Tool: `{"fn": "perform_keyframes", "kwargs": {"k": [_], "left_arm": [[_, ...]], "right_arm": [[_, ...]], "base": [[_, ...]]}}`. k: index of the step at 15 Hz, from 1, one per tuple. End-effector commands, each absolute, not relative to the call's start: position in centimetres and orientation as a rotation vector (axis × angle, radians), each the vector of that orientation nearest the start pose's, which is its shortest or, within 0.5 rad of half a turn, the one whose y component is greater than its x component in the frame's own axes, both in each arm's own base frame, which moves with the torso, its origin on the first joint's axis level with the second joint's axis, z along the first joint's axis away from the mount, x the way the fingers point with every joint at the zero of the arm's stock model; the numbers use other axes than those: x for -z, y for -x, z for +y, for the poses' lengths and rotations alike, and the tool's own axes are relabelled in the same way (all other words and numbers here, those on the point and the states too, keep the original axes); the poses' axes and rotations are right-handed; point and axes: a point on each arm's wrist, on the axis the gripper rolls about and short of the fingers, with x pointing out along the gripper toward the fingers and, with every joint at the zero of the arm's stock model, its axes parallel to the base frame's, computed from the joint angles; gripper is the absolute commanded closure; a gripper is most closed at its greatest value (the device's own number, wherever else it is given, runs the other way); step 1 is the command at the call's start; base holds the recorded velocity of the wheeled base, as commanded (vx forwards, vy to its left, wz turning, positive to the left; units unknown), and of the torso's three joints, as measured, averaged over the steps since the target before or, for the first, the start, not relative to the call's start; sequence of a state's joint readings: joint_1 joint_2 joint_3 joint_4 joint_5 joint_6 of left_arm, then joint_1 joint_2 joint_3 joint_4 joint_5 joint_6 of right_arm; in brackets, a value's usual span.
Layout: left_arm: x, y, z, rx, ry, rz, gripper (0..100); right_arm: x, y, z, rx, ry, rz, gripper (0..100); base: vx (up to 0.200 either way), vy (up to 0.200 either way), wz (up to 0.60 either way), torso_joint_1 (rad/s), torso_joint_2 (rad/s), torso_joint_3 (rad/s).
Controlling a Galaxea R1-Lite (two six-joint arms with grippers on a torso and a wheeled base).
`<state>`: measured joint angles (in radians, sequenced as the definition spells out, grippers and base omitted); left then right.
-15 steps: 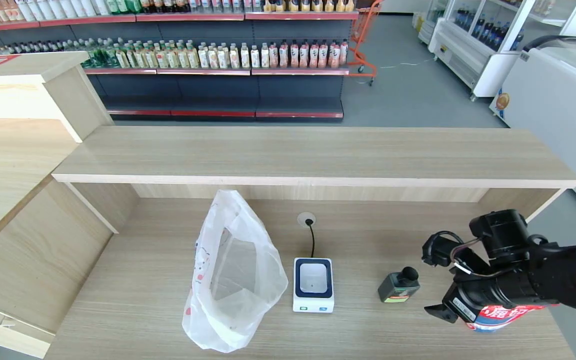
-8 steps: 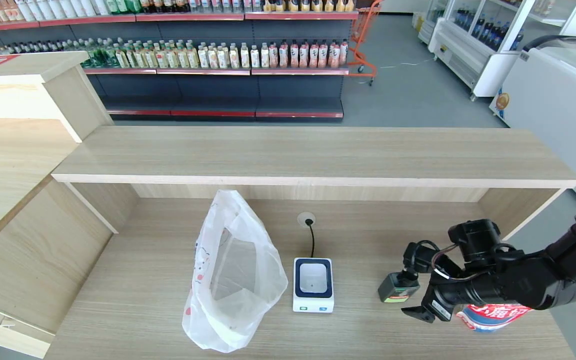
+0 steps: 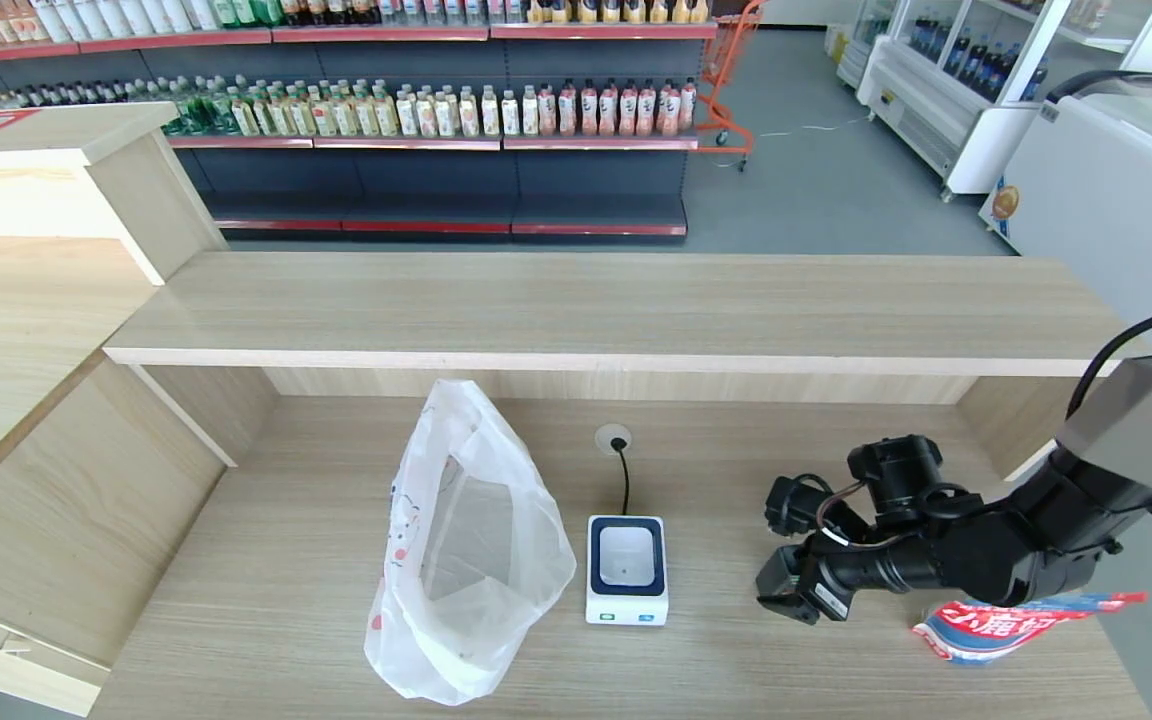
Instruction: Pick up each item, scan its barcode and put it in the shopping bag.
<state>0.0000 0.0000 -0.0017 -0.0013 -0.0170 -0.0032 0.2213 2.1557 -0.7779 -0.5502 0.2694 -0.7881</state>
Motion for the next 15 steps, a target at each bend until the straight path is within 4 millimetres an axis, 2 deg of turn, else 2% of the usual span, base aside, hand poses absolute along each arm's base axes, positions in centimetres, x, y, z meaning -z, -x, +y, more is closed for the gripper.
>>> {"fn": "perform_keyframes", "kwargs": {"k": [1,3,4,8,12,15], "left_arm": [[-7.6,2.3,0.0,0.017,0.003,-0.003,0],[-7.6,2.3,0.0,0.017,0.005,-0.003,0],[-7.6,2.3,0.0,0.017,0.003,-0.003,0],[-7.6,2.3,0.0,0.017,0.005,-0.003,0],[-7.6,2.3,0.0,0.017,0.003,-0.003,0],[-7.6,2.3,0.0,0.017,0.003,-0.003,0]], "right_arm": [[-1.2,-34.0,8.8,-0.780,0.711,0.603,0],[-1.2,-34.2,9.2,-0.785,0.714,0.594,0],[-1.2,-34.2,9.4,-0.789,0.716,0.591,100],[-1.5,-34.1,9.8,-0.788,0.721,0.553,100],[-1.6,-32.8,9.2,-0.789,0.716,0.580,100],[-4.3,-31.9,8.0,-0.726,0.665,0.541,100]], "base": [[0.000,0.000,0.00,0.000,0.00,0.000],[0.000,0.000,0.00,0.000,0.00,0.000],[0.000,0.000,0.00,0.000,0.00,0.000],[0.000,0.000,0.00,0.000,0.00,0.000],[0.000,0.000,0.00,0.000,0.00,0.000],[0.000,0.000,0.00,0.000,0.00,0.000]]}}
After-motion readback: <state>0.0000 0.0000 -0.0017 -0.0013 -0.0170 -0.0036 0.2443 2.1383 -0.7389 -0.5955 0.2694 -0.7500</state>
